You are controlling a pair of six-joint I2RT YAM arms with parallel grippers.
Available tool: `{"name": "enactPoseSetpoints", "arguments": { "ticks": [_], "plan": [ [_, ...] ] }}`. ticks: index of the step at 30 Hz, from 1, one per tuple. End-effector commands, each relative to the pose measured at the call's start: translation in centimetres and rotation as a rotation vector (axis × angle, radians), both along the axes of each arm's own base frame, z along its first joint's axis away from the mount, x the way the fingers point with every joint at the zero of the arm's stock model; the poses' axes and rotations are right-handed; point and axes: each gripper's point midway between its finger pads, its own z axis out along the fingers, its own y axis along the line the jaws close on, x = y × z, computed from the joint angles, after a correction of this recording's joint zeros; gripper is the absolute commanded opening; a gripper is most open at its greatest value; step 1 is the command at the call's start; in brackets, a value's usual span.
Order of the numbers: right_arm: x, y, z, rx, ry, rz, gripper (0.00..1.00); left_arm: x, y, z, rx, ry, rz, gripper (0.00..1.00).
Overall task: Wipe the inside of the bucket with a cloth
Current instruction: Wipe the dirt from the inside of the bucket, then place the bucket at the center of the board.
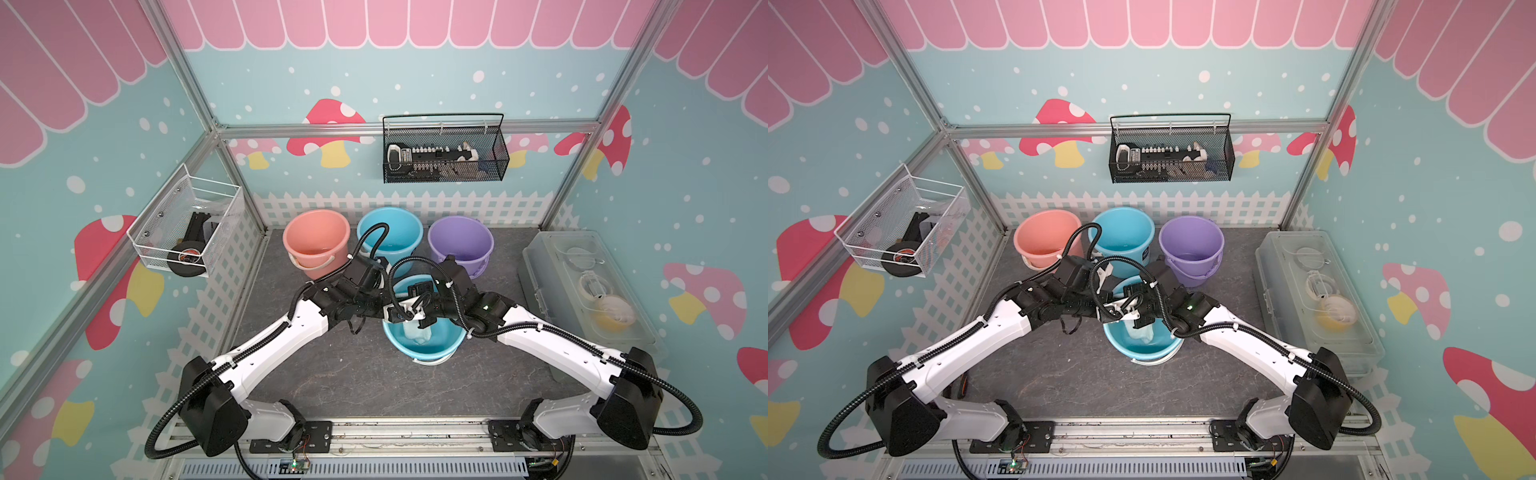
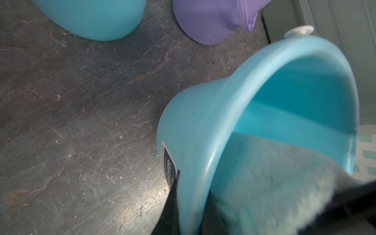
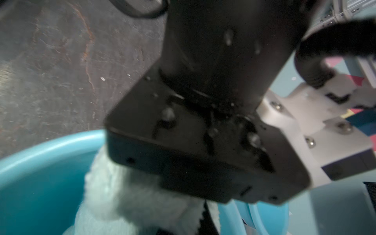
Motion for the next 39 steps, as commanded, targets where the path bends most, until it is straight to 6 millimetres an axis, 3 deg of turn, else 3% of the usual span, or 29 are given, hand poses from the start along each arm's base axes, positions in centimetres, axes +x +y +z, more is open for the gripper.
{"name": "enactPoseSetpoints", "arguments": {
  "ticks": [1,7,11,16,20,23,26,33,39],
  "plan": [
    [4.1,-1.5,1.4,0.003,-0.148,-0.113,0.00,-0.7,-0.7,1.9,-0.066,-0.041,-0.053,0.00],
    [7.0,-5.0,1.2,-0.096,-0.210,-0.240,0.00,-1.2,-0.4,1.7,-0.060,-0.033,-0.055,0.00],
    [6.2,-8.0,0.2,-0.241,-0.201,-0.285,0.00,-1.0,0.0,1.5,-0.043,-0.027,-0.031,0.00],
    [1.8,-11.0,-1.3,-0.347,-0.082,-0.228,0.00,-0.3,0.5,1.8,-0.024,-0.019,0.027,0.00],
    [-3.0,-10.9,-1.2,-0.278,0.073,-0.118,0.00,0.3,0.4,2.1,-0.031,0.002,0.052,0.00],
    [-5.5,-10.1,0.4,-0.155,0.140,-0.056,0.00,0.7,0.1,2.1,-0.035,0.027,0.058,0.00],
    [-5.7,-9.5,3.2,-0.022,0.110,-0.066,0.00,1.1,-0.4,2.1,-0.042,0.049,0.054,0.00],
    [-1.0,-11.1,11.9,0.228,-0.157,-0.339,0.00,1.7,-2.2,2.0,-0.073,0.093,0.024,0.00],
    [3.1,-13.8,16.0,0.306,-0.257,-0.610,0.00,2.1,-2.8,0.9,-0.064,0.126,0.021,0.00]
  ]
}}
